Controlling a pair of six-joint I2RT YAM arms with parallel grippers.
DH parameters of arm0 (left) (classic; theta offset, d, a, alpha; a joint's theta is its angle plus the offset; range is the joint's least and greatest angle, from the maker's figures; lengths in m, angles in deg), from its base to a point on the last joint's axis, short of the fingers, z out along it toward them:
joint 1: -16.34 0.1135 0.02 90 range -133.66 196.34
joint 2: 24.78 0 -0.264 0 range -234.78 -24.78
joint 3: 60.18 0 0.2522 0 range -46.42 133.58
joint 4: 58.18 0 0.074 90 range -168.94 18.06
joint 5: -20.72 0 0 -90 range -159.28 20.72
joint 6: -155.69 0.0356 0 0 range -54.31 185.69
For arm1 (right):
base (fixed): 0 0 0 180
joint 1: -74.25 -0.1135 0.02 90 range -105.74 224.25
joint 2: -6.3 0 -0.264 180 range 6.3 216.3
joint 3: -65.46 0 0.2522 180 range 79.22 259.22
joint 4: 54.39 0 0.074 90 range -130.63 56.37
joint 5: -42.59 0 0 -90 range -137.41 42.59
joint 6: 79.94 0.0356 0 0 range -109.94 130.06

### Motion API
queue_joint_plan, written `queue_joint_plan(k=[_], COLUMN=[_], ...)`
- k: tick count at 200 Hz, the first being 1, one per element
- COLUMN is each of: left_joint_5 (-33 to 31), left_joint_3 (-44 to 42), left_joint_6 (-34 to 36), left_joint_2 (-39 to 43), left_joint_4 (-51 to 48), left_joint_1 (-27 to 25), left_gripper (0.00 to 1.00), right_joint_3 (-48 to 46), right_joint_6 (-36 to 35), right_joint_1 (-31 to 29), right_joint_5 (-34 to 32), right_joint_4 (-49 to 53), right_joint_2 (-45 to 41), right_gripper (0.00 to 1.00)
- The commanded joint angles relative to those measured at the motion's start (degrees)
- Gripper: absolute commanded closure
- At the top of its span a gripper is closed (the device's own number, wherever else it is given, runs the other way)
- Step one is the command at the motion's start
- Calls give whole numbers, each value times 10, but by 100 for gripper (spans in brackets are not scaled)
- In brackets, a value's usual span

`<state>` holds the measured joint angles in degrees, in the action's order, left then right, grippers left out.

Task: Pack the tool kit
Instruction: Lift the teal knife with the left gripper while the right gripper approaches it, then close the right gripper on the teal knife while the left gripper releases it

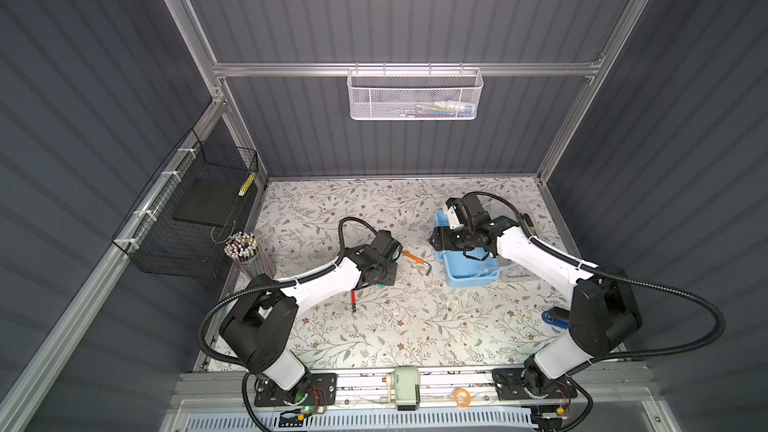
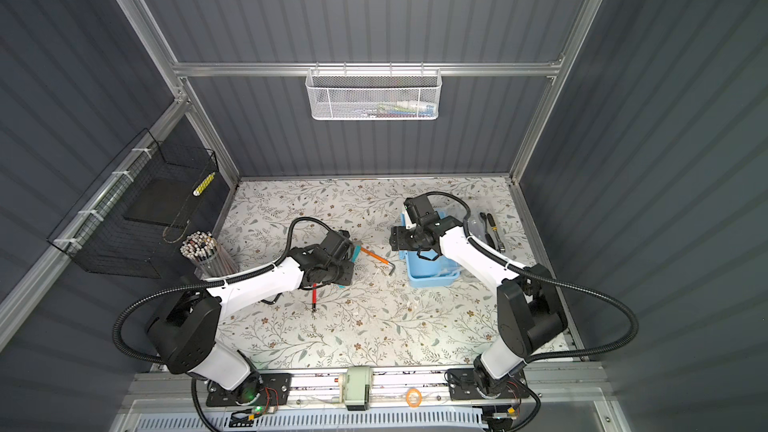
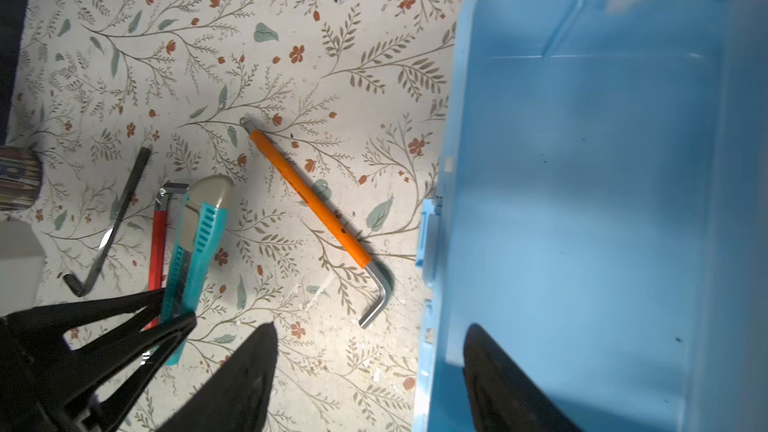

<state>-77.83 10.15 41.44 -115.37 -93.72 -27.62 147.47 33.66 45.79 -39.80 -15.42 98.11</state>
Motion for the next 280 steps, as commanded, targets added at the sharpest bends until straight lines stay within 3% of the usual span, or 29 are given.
queue_joint_plan(k=[1,132,200,280], left_joint_5=[16,110,148,169], left_joint_3=[17,2,-3,-10], left_joint_6=[3,-20,-31,-47], left_joint_2=[25,42,40,27], left_joint_4=[31,170,217,234], left_joint_1=[-11,-34,-34,-33], left_gripper=[77,77,77,73], right_joint_3=[18,2,0,-7], right_joint_6=[30,81,78,78], right_joint_1=[-6,-17,-19,-18], right_joint_5=[33,111,142,146], right_joint_4=[-26,-127,-134,-136], right_joint_2=[11,35,29,2], right_gripper=[28,34,44,75])
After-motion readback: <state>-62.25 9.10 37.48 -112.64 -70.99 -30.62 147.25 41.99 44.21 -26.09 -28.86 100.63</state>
